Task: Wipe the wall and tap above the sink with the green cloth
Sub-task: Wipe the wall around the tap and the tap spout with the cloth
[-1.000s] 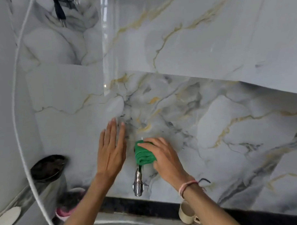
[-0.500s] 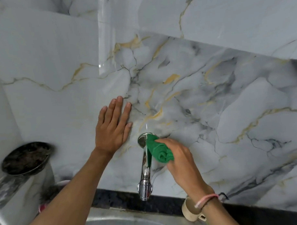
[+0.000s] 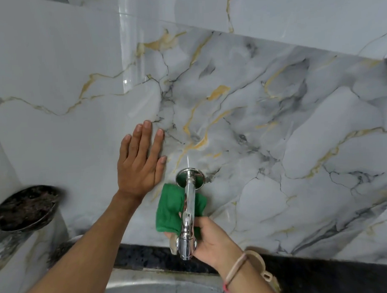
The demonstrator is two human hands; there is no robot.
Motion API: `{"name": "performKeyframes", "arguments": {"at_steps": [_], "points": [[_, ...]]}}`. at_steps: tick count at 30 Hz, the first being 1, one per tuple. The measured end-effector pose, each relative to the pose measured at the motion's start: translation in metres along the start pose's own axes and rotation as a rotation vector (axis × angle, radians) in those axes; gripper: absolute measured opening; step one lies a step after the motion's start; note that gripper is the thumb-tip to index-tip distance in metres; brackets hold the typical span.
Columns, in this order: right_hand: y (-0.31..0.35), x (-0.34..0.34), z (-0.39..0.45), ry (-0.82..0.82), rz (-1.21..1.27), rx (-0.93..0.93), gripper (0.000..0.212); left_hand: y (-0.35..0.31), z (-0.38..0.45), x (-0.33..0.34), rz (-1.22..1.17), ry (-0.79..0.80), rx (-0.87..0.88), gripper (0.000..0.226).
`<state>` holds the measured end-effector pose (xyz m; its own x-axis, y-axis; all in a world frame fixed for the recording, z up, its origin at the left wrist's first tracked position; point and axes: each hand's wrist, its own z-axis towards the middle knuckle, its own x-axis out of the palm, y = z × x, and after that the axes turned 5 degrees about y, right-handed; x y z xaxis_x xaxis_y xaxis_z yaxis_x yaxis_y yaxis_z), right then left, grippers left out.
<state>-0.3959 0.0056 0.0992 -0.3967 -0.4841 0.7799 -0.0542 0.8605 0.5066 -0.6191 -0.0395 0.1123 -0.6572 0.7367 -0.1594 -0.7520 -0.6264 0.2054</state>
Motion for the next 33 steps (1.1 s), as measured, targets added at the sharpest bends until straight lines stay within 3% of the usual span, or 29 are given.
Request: {"name": "performKeyframes", "arguments": {"at_steps": [8,12,14,17,19,21,24,28,30,33], "points": [[0.011,-0.011,-0.014,-0.067,0.101,-0.167,0.024,0.002,-0.003,0.003,-0.008,-0.013,0.009,0.063],[0.032,-0.018,-0.054,-0.245,0.142,-0.469,0.043,0.001,-0.004,0.003,-0.005,-0.011,-0.004,0.063],[0.046,-0.006,-0.070,-0.336,-0.208,-0.748,0.039,0.000,-0.004,0.003,-0.012,-0.013,-0.010,0.063],[0.055,0.034,-0.070,-0.422,-1.149,-1.070,0.066,0.000,-0.002,0.003,-0.007,-0.009,-0.010,0.063],[0.045,0.055,-0.057,-0.431,-1.683,-0.975,0.077,0.001,-0.003,0.003,0.002,-0.007,-0.007,0.063],[0.033,0.066,-0.047,-0.423,-1.992,-0.780,0.076,0.001,-0.004,0.004,-0.001,-0.011,0.001,0.063],[0.035,0.076,-0.045,-0.344,-2.147,-0.523,0.084,0.001,-0.005,0.005,-0.008,-0.011,-0.002,0.063],[0.068,0.095,-0.057,-0.144,-2.085,-0.040,0.107,0.001,-0.005,0.006,-0.020,-0.017,0.000,0.064],[0.066,0.099,-0.050,-0.282,-2.026,-0.171,0.102,0.001,-0.005,0.007,-0.016,-0.024,0.002,0.064],[0.033,0.094,-0.027,-0.605,-2.165,-0.529,0.069,0.001,-0.006,0.008,-0.003,-0.033,0.005,0.064]]}}
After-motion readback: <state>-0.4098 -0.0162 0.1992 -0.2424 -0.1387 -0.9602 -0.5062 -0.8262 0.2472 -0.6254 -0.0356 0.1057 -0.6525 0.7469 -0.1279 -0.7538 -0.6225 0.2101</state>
